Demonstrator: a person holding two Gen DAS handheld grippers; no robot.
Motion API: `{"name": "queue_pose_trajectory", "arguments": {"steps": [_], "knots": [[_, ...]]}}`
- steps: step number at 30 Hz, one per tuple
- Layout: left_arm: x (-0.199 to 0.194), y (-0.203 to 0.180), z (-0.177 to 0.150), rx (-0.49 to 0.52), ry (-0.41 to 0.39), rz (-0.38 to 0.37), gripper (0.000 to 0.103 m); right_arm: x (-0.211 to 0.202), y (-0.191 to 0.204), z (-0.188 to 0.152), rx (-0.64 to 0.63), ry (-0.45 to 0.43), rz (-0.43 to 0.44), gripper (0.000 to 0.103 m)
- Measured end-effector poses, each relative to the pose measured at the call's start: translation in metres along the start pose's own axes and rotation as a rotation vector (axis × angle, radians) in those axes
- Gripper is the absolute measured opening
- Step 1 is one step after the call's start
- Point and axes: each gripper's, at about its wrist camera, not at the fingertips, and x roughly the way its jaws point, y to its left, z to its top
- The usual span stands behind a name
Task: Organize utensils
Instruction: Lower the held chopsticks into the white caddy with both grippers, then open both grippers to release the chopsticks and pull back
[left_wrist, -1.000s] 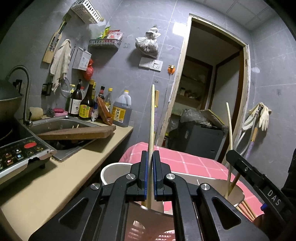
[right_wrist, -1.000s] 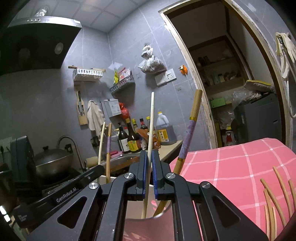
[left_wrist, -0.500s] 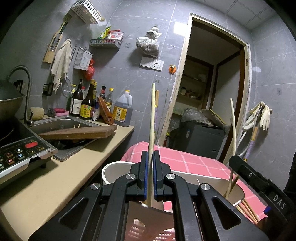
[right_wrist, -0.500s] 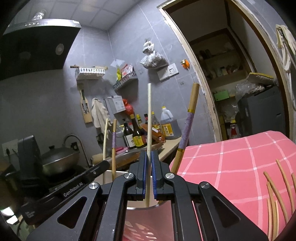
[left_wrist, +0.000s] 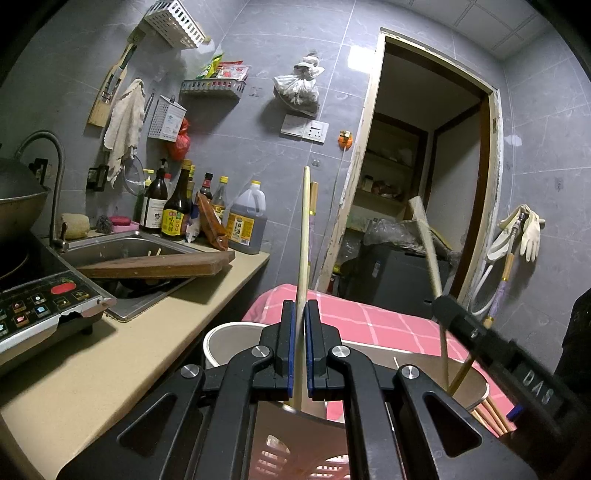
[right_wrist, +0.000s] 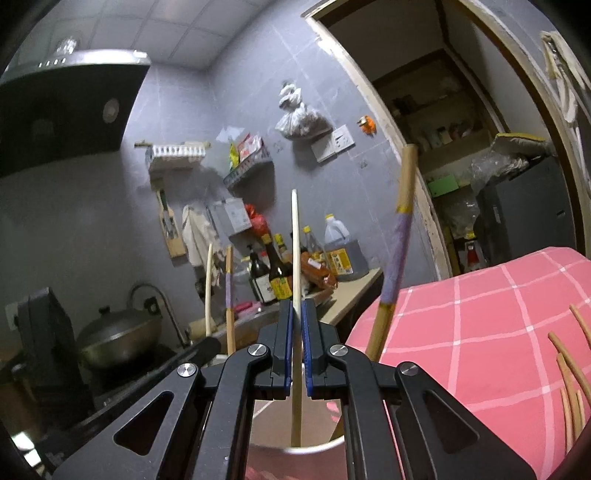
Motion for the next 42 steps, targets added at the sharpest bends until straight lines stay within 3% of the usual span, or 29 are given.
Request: {"name": "queue_pose_trajectory", "arguments": {"steps": [10, 16, 21, 25, 27, 29, 32, 33, 35, 39, 42], "knots": [[0.000, 0.000, 0.000, 0.003, 0.001, 0.004, 0.003, -0.013, 0.009, -0.004, -0.073, 0.054, -0.013, 0.004], [-0.001, 0.000, -0.001, 0.001, 0.005, 0.001, 0.004, -0.024, 0.013, 0.000, -0.103, 0.035, -0.030, 0.007], [-0.007, 0.001, 0.001, -0.013, 0.007, -0.013, 0.028, -0.039, 0.014, 0.005, -0.120, 0.003, -0.046, 0.020], [-0.014, -0.001, 0.004, -0.013, 0.003, -0.009, 0.028, -0.056, 0.015, 0.012, -0.136, -0.022, -0.063, 0.023], [-0.019, -0.005, 0.006, -0.009, -0.004, -0.016, 0.036, -0.068, 0.013, 0.017, -0.140, -0.037, -0.082, 0.028], [-0.027, -0.011, 0.008, -0.002, -0.015, -0.027, 0.044, -0.084, 0.010, 0.022, -0.136, -0.056, -0.100, 0.042], [-0.036, -0.023, 0.011, 0.011, -0.023, -0.048, 0.048, -0.108, 0.003, 0.029, -0.136, -0.070, -0.140, 0.057], [-0.039, -0.027, 0.012, 0.016, -0.025, -0.054, 0.054, -0.118, 0.000, 0.031, -0.135, -0.072, -0.157, 0.058], [-0.047, -0.039, 0.014, 0.024, -0.032, -0.073, 0.064, -0.134, -0.005, 0.037, -0.137, -0.071, -0.189, 0.073], [-0.058, -0.062, 0.015, 0.034, -0.037, -0.129, 0.073, -0.169, -0.014, 0.050, -0.159, -0.073, -0.264, 0.082], [-0.066, -0.081, 0.012, 0.046, -0.035, -0.169, 0.085, -0.192, -0.019, 0.058, -0.174, -0.073, -0.316, 0.098]]}}
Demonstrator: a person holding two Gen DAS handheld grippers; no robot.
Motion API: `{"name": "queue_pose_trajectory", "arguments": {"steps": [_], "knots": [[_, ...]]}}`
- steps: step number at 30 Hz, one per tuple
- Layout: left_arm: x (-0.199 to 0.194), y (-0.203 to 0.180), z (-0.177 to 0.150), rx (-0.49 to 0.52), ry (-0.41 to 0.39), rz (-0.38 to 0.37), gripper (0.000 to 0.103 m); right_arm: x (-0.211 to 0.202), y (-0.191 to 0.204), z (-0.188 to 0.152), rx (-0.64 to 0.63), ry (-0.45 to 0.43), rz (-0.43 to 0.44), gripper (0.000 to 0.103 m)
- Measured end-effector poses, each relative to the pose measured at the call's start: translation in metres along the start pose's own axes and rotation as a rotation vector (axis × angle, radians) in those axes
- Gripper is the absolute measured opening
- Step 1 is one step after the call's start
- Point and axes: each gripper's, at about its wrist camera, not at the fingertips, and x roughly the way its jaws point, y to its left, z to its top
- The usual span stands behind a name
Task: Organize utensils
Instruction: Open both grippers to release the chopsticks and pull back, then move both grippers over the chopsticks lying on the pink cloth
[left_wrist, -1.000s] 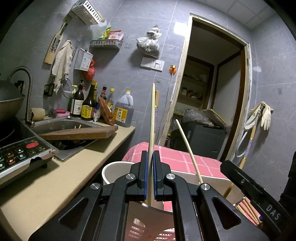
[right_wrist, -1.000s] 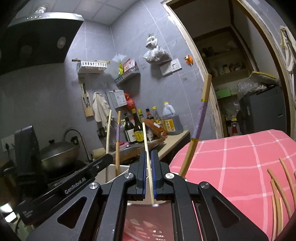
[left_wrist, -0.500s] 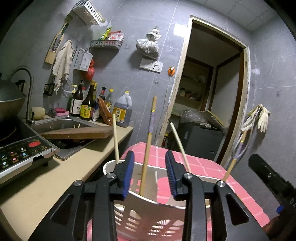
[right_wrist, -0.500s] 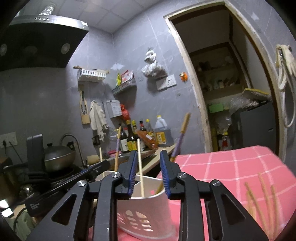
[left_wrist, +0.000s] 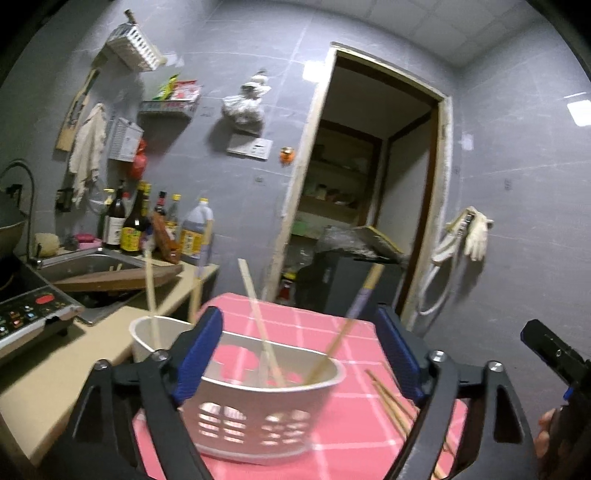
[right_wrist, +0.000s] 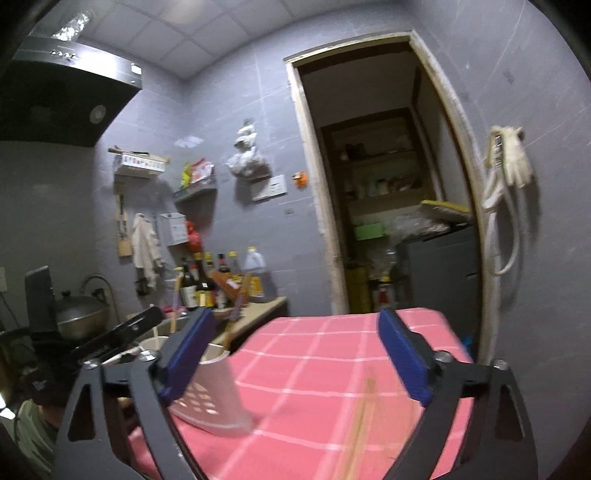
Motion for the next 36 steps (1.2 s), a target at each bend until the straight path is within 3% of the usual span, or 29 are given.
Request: {"name": "queue_pose_trajectory", "arguments": {"steps": [1, 10, 23, 26, 28, 36], "knots": [[-0.002, -0.008, -0.002, 0.006, 0.001, -0.018, 0.086, -0.009, -0.006, 0.003, -0.004, -0.001, -0.021, 0.103], [0.009, -0.062, -0.021, 0.054, 0.110, -0.136, 0.095, -0.039, -0.038, 0.005, -0.062, 0.086, -0.138, 0.103], [0.067, -0.106, -0.074, 0.116, 0.397, -0.113, 0.095, 0.000, -0.092, -0.052, 0.035, 0.347, -0.186, 0.103], [0.080, -0.113, -0.084, 0.139, 0.462, -0.115, 0.095, 0.014, -0.101, -0.063, 0.059, 0.420, -0.173, 0.095], [0.087, -0.114, -0.089, 0.142, 0.496, -0.118, 0.093, 0.022, -0.105, -0.070, 0.067, 0.465, -0.168, 0.082], [0.118, -0.119, -0.109, 0.148, 0.674, -0.165, 0.062, 0.050, -0.116, -0.084, 0.096, 0.619, -0.123, 0.054]]}}
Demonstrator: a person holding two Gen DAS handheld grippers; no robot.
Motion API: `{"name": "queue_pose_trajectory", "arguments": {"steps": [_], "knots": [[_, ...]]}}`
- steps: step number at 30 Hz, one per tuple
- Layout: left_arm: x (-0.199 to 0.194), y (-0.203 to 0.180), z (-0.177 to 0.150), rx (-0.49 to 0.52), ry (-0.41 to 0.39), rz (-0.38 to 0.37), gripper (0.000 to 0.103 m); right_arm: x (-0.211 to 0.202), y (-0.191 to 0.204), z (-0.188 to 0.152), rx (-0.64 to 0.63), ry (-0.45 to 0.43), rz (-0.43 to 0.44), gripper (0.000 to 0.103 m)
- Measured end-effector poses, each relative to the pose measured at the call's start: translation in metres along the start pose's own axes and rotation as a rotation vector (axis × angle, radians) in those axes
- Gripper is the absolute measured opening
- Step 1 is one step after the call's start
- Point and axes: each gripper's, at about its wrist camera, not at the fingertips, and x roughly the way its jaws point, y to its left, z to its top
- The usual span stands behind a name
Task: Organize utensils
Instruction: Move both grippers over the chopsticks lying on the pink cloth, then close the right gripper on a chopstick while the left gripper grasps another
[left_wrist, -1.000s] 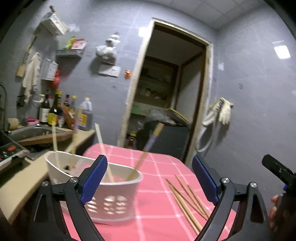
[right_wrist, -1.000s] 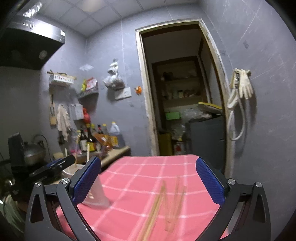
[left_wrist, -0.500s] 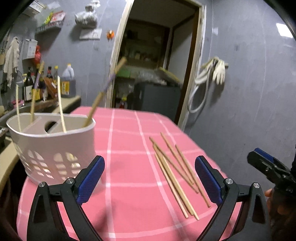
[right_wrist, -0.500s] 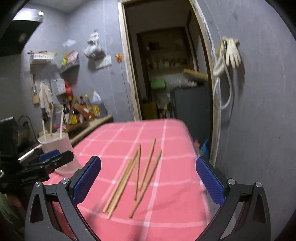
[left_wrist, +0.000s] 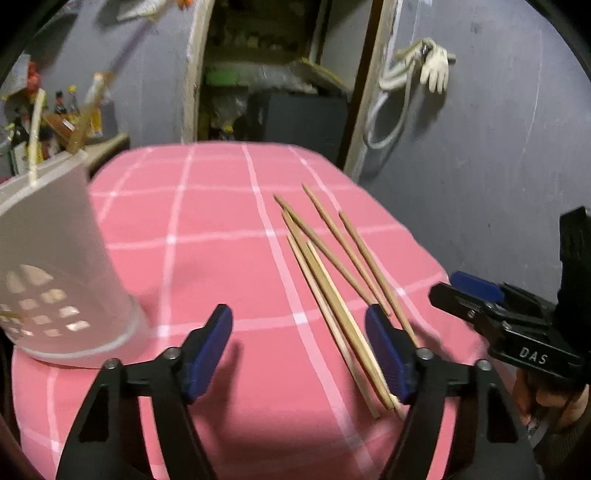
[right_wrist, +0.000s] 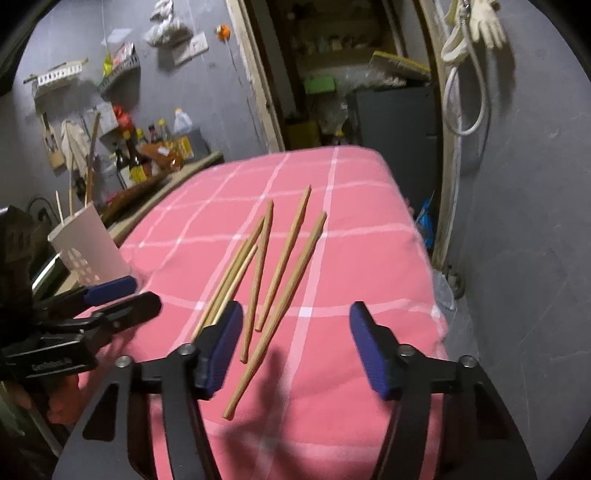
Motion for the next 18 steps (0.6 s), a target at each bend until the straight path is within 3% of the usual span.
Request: {"name": "queue_pose_trajectory", "arguments": {"steps": [2, 10, 18], "knots": [[0.009, 0.000, 0.001, 0.000, 0.037, 0.000, 0.056, 0.008, 0.000, 0.002, 0.001, 0.036, 0.006, 0.046], [0.043, -0.003, 0.001, 0.006, 0.147, 0.006, 0.039, 0.036, 0.001, 0.007, -0.004, 0.142, 0.030, 0.036], [0.056, -0.005, 0.003, 0.033, 0.181, 0.022, 0.020, 0.049, 0.002, 0.012, -0.030, 0.193, 0.030, 0.015]]}}
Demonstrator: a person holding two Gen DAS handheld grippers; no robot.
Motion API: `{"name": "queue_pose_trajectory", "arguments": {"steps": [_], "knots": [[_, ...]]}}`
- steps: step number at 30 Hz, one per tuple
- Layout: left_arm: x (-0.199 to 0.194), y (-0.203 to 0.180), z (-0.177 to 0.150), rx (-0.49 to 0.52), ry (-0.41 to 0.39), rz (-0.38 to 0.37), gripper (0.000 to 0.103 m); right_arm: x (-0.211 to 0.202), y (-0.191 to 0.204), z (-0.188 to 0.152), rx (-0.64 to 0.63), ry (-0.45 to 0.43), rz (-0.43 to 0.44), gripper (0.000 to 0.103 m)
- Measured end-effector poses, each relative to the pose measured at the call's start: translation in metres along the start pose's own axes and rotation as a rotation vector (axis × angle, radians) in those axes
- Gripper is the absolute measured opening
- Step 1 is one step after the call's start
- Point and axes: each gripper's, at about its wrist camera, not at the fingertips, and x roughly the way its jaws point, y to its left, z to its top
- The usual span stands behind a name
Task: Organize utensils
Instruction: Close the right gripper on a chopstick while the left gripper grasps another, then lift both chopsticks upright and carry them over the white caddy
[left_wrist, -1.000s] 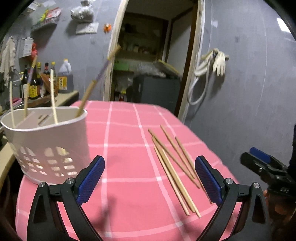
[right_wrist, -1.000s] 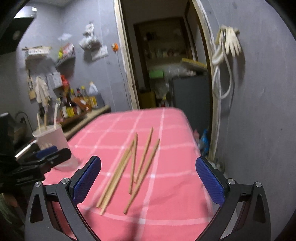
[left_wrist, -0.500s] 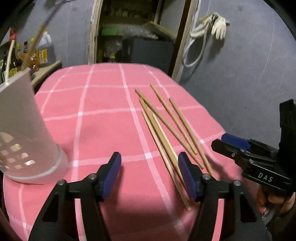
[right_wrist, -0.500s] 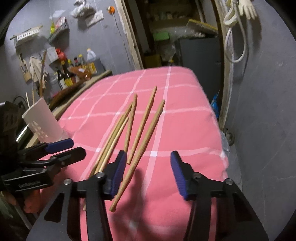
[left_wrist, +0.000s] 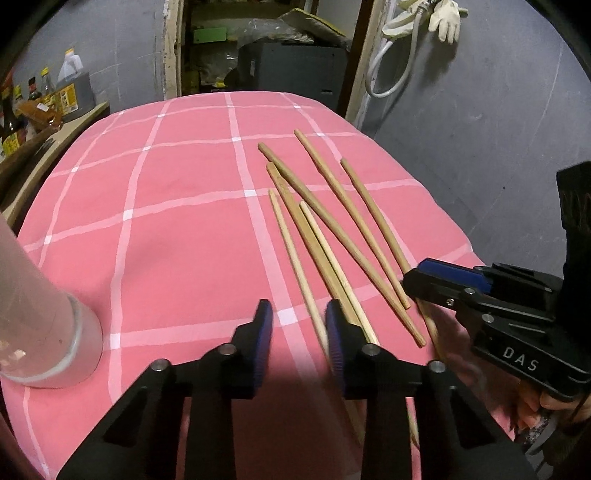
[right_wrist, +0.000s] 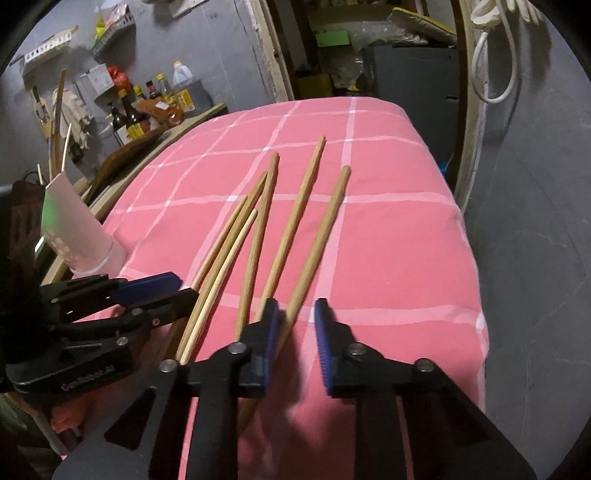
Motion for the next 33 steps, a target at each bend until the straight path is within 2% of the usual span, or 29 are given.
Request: {"name": "queue_pose_trajectory", "arguments": {"steps": [7, 9, 11, 14, 17, 22, 25, 28, 33], "knots": [[0.006, 0.001, 0.006, -0.016, 0.043, -0.035, 0.014, 0.013, 0.000, 0.016, 0.014, 0.077, 0.012, 0.015], [0.005, 0.003, 0.006, -0.027, 0.060, -0.056, 0.010, 0.014, -0.001, 0.018, 0.020, 0.095, 0.012, 0.015], [0.004, 0.002, 0.007, -0.037, 0.063, -0.064, 0.007, 0.014, -0.004, 0.020, 0.044, 0.101, 0.016, 0.011], [0.002, 0.006, 0.006, -0.053, 0.063, -0.076, 0.006, 0.012, -0.014, 0.019, 0.137, 0.096, 0.053, 0.007], [-0.006, 0.007, 0.006, -0.063, 0.049, -0.085, 0.003, 0.010, -0.029, 0.012, 0.284, 0.070, 0.152, 0.005], [-0.022, 0.011, 0.003, -0.078, 0.005, -0.100, 0.003, -0.001, -0.040, -0.001, 0.428, -0.015, 0.274, 0.005], [-0.035, 0.013, 0.001, -0.083, -0.036, -0.101, 0.003, -0.014, -0.042, -0.008, 0.469, -0.086, 0.323, 0.005], [-0.053, 0.015, -0.003, -0.086, -0.119, -0.096, 0.003, -0.031, -0.033, -0.012, 0.463, -0.177, 0.357, 0.005], [-0.095, 0.019, -0.008, -0.099, -0.329, -0.099, 0.003, -0.057, -0.001, -0.010, 0.364, -0.385, 0.381, 0.005]]}}
